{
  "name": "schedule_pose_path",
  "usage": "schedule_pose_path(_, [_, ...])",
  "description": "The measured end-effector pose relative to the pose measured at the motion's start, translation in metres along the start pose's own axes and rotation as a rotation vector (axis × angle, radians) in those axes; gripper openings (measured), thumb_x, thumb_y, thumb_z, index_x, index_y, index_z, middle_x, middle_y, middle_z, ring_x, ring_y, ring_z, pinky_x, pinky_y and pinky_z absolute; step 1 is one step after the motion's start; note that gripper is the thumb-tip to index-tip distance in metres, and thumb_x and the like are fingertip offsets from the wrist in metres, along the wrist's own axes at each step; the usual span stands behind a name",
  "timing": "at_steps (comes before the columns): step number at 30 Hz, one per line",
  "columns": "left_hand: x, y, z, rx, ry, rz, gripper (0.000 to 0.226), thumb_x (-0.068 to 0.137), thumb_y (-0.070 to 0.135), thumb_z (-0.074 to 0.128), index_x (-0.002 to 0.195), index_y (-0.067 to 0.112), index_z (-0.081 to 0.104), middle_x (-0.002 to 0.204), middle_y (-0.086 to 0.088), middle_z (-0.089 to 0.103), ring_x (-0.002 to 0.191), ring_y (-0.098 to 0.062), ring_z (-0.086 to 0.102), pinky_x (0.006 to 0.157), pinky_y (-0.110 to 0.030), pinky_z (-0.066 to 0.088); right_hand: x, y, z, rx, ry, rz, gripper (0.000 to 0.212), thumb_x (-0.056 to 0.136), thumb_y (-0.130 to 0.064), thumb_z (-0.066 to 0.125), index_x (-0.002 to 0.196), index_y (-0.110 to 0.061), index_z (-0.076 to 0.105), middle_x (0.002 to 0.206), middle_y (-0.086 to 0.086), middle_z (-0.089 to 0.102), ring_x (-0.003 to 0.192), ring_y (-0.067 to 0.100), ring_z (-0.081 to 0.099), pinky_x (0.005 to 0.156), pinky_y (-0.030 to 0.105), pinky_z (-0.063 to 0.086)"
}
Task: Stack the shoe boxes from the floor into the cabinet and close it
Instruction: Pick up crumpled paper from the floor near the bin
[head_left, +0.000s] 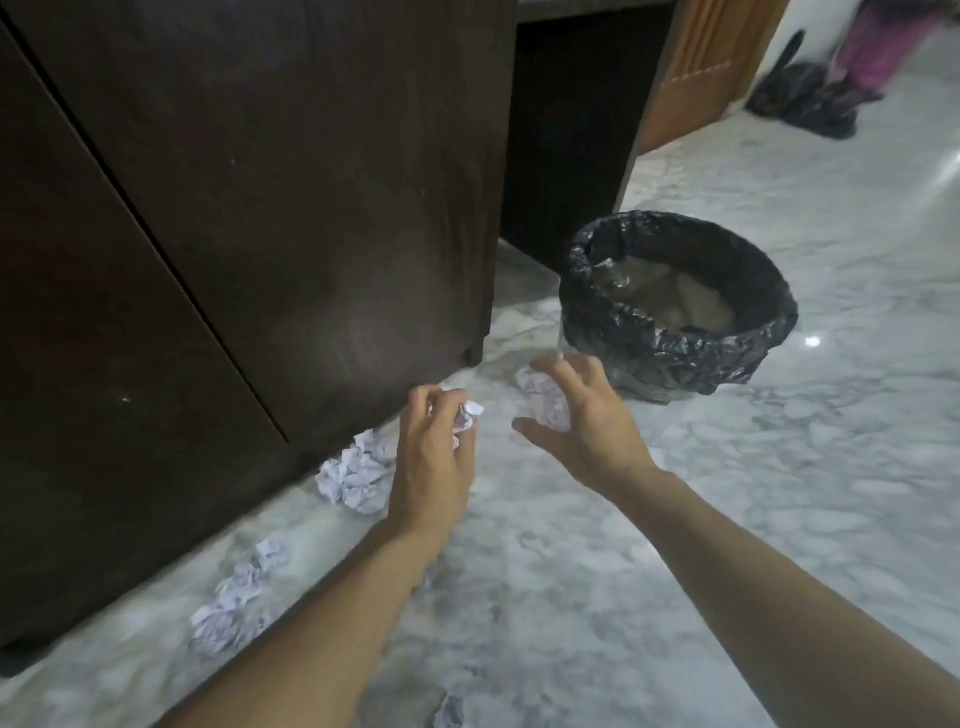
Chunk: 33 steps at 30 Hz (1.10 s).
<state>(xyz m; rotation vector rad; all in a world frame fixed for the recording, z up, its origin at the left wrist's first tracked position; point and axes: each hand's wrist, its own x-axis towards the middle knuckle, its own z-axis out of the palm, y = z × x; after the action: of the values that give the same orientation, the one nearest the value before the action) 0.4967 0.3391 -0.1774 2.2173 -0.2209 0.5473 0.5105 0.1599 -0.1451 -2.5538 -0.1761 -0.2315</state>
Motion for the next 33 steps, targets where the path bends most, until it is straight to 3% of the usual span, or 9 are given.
schedule_pose_path(6, [0.082,0.073,0.036,-0.121,-0.004,0.128,0.017,0.083,0.005,0.062,0.100,0.008,0.064,0.101,-0.007,0.050,0.088,-0.025,0.054,0.077,-0.025,0.044,0.025,0.013,-0.071,0.079,0.270,0.061,0.062,0.076,-0.042,0.077,0.130,-0.029,0.052,0.129,0.004,0.049,0.104,0.021,0.058,0.088,0.036,0.050])
schedule_pose_path(9, [0.116,0.106,0.055,-0.160,-0.004,0.129,0.018,0.085,0.007,0.065,0.103,0.006,0.063,0.102,-0.008,0.049,0.087,-0.019,0.049,0.072,-0.002,0.034,0.041,0.032,-0.104,0.068,0.334,0.144,0.062,0.077,-0.040,0.077,0.132,-0.030,0.051,0.133,0.007,0.046,0.109,0.022,0.056,0.089,0.033,0.045])
schedule_pose_path(12, [0.147,0.132,0.081,-0.169,-0.083,0.060,0.022,0.088,0.013,0.064,0.110,0.009,0.062,0.106,-0.008,0.047,0.092,-0.020,0.049,0.068,-0.007,0.031,0.060,0.054,-0.126,0.002,0.285,0.271,0.069,0.079,-0.038,0.077,0.139,-0.030,0.044,0.143,0.010,0.038,0.115,0.027,0.054,0.090,0.033,0.041])
schedule_pose_path(18, [0.181,0.163,0.125,-0.193,-0.328,-0.258,0.048,0.095,0.046,0.048,0.139,0.026,0.045,0.143,-0.009,0.034,0.130,-0.027,0.039,0.095,-0.031,0.039,0.075,0.082,-0.134,0.078,0.136,0.376,0.086,0.083,-0.029,0.075,0.152,-0.037,0.025,0.161,0.012,0.015,0.146,0.028,0.022,0.112,0.041,0.030])
schedule_pose_path(20, [0.180,0.157,0.132,-0.187,-0.435,-0.267,0.056,0.098,0.053,0.035,0.149,0.031,0.030,0.158,-0.005,0.015,0.143,-0.029,0.023,0.114,-0.042,0.028,0.072,0.088,-0.131,0.037,0.139,0.356,0.075,0.089,-0.011,0.063,0.152,-0.031,0.028,0.159,0.012,0.024,0.147,0.027,0.021,0.112,0.038,0.028])
schedule_pose_path(22, [0.179,0.152,0.134,-0.159,-0.479,-0.237,0.053,0.101,0.047,0.032,0.151,0.029,0.028,0.161,-0.004,0.007,0.147,-0.027,0.016,0.118,-0.042,0.019,0.064,0.090,-0.130,0.003,0.174,0.305,0.054,0.091,-0.007,0.055,0.143,-0.021,0.046,0.145,0.011,0.049,0.135,0.030,0.042,0.105,0.033,0.037])
schedule_pose_path(25, [0.176,0.150,0.126,-0.095,-0.511,-0.139,0.039,0.100,0.024,0.039,0.135,0.019,0.053,0.147,-0.005,0.044,0.131,-0.024,0.043,0.105,-0.030,0.035,0.048,0.086,-0.128,-0.024,0.126,0.254,0.027,0.091,-0.024,0.057,0.114,-0.017,0.069,0.112,0.008,0.072,0.109,0.033,0.061,0.092,0.036,0.049])
schedule_pose_path(28, [0.162,0.140,0.107,-0.024,-0.557,-0.052,0.030,0.087,0.011,0.049,0.097,0.018,0.076,0.112,-0.001,0.071,0.107,-0.020,0.061,0.093,-0.026,0.046,0.039,0.085,-0.125,-0.207,-0.029,0.182,0.035,0.080,-0.050,0.059,0.102,-0.026,0.071,0.096,0.003,0.072,0.102,0.029,0.061,0.102,0.045,0.040])
schedule_pose_path(33, [0.138,0.122,0.079,0.169,-0.698,0.123,0.027,0.071,0.022,0.059,0.092,0.022,0.075,0.098,-0.002,0.072,0.097,-0.023,0.064,0.088,-0.037,0.053,0.031,0.084,-0.113,-0.369,-0.058,0.165,0.037,0.083,-0.025,0.070,0.119,-0.025,0.063,0.110,0.003,0.068,0.119,0.025,0.053,0.114,0.052,0.015])
